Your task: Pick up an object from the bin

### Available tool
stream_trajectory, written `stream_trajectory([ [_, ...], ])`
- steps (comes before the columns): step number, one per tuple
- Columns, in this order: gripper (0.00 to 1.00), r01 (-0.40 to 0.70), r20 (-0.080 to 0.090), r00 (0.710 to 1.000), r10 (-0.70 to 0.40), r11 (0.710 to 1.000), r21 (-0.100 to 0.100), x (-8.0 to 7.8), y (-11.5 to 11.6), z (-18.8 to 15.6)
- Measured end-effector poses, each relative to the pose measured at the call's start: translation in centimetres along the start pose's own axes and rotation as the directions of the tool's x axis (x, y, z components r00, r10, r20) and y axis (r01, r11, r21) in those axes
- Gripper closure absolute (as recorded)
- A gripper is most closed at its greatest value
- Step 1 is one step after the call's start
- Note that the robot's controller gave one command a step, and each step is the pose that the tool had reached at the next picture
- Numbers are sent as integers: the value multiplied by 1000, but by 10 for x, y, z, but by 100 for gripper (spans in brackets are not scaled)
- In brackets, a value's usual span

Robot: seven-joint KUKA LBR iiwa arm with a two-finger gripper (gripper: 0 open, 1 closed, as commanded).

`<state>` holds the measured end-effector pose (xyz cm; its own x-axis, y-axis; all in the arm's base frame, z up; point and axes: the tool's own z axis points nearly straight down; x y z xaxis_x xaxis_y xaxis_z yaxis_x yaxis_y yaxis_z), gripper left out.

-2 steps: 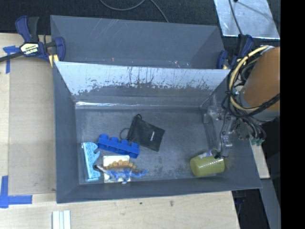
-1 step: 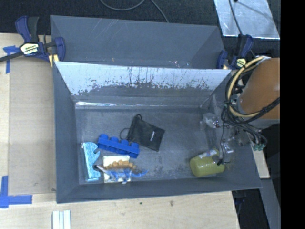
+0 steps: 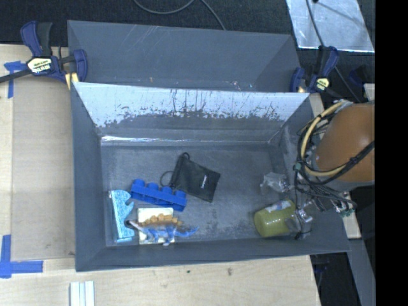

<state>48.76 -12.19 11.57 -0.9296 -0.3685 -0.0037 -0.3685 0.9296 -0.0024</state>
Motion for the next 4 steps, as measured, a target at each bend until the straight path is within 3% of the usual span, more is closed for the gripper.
stream_trajectory([
  [1,100,-18,8,1000,18,1000,1,-3,-34,45],
  [4,100,-16,8,1000,16,1000,1,-3,-34,45],
])
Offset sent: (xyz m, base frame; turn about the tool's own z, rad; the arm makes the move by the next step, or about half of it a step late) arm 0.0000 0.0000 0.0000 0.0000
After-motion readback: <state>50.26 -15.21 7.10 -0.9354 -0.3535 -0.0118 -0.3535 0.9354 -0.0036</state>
